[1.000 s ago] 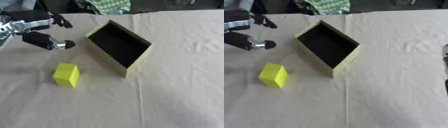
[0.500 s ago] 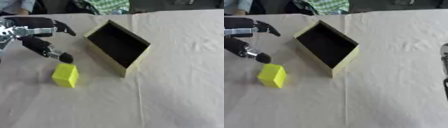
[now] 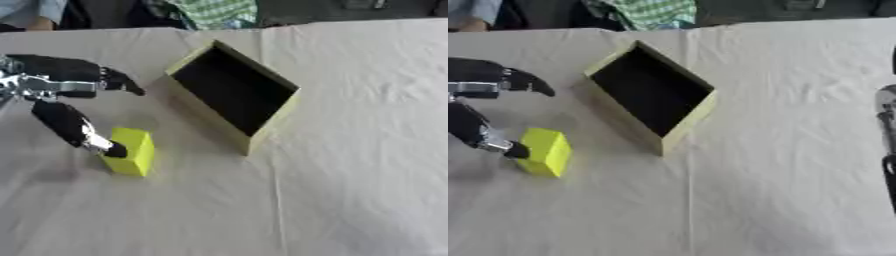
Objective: Pick up objects on the table and place them in the box.
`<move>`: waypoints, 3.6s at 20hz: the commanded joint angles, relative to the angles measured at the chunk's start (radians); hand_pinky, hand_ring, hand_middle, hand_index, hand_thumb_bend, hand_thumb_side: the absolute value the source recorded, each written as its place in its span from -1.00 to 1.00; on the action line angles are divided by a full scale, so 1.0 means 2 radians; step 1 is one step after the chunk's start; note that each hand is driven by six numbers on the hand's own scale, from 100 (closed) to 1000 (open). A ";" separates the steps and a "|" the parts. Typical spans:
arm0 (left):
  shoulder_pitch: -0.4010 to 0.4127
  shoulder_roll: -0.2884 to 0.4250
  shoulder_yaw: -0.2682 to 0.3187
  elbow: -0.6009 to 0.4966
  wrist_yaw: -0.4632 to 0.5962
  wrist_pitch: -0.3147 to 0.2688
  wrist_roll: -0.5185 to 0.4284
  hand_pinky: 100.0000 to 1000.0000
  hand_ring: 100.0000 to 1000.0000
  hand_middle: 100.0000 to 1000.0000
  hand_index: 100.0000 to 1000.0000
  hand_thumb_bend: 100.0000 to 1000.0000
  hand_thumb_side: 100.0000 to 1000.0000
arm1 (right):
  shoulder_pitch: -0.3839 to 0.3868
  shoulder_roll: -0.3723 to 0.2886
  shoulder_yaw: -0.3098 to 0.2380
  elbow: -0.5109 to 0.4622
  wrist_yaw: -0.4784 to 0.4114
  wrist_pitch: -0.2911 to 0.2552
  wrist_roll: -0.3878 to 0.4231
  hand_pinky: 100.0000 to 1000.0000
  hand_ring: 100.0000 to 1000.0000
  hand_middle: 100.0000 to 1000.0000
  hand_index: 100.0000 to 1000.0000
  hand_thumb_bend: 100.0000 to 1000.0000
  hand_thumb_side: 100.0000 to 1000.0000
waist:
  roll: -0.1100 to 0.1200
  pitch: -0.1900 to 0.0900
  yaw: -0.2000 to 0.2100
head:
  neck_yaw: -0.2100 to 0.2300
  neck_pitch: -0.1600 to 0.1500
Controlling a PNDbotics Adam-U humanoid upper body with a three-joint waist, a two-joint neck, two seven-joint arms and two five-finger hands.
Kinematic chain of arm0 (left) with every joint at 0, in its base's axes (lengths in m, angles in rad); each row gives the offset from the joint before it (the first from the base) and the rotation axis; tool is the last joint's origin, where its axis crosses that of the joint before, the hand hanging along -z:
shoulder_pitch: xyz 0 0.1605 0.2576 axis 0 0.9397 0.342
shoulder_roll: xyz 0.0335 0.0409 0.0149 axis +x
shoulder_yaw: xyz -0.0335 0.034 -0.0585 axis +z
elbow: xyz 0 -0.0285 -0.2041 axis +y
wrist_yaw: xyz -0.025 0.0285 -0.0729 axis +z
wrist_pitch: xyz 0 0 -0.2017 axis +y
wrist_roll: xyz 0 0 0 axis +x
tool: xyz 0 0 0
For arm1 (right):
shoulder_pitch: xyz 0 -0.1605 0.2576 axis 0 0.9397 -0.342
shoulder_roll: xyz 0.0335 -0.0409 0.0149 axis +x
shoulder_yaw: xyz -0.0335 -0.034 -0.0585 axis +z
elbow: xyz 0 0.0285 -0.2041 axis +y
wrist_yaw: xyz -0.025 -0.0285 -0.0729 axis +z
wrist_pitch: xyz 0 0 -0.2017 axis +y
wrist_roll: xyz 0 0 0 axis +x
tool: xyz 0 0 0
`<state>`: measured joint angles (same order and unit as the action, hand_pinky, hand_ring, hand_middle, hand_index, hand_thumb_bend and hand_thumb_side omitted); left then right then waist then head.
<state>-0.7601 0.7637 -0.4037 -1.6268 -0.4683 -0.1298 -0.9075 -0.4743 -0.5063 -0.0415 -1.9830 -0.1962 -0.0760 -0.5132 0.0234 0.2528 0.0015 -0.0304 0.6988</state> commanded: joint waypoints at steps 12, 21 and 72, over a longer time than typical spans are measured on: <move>0.025 -0.006 0.014 -0.020 -0.092 0.038 0.028 0.99 0.84 0.72 0.95 0.04 0.27 | -0.001 -0.005 -0.002 -0.008 -0.005 0.001 0.000 0.40 0.40 -0.10 0.57 -1.00 0.36 | 0.003 -0.013 0.004 | -0.001 -0.004; 0.044 -0.044 0.008 0.006 -0.112 0.047 0.056 0.88 0.74 0.68 0.98 -0.02 0.29 | -0.001 -0.001 -0.003 -0.008 -0.005 0.001 0.000 0.40 0.40 -0.11 0.56 -1.00 0.36 | 0.002 -0.009 0.002 | 0.000 -0.004; -0.100 -0.149 0.042 0.040 -0.233 0.055 0.172 0.47 0.22 0.19 0.32 -1.00 -0.09 | -0.009 0.002 -0.002 -0.008 -0.011 -0.005 0.002 0.41 0.40 -0.11 0.56 -1.00 0.36 | -0.001 -0.010 0.000 | 0.007 -0.011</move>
<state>-0.9359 0.4841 -0.3248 -1.5651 -0.9031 -0.0156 -0.5842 -0.4764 -0.4811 -0.0423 -1.9830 -0.2086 -0.0817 -0.5126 0.0231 0.2528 0.0004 -0.0216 0.6837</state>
